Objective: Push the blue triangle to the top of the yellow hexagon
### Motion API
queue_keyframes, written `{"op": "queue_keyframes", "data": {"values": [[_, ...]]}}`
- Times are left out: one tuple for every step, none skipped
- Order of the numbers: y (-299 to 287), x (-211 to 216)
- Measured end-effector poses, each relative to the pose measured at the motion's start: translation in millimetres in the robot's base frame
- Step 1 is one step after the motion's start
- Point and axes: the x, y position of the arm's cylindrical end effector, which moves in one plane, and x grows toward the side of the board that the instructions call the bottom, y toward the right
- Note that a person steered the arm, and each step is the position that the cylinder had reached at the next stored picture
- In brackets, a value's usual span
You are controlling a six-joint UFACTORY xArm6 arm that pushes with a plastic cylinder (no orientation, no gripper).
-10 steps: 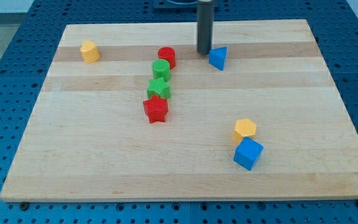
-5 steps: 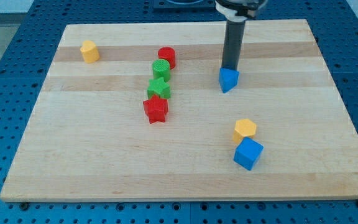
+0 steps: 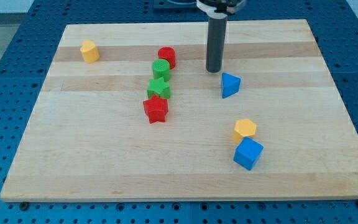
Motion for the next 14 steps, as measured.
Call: {"op": "queue_keyframes", "data": {"values": [[27.7, 20.0], [32.3, 24.8], [37.8, 38.6], [25.4, 20.3], [6.2, 11.7], [3.5, 16.6], [10.4, 44.5], [20.7, 59.2], [24.9, 63.6], [25.0, 63.9], [25.0, 70.4], [25.0, 51.4], [36.3, 18.4], [60.5, 18.6]]}}
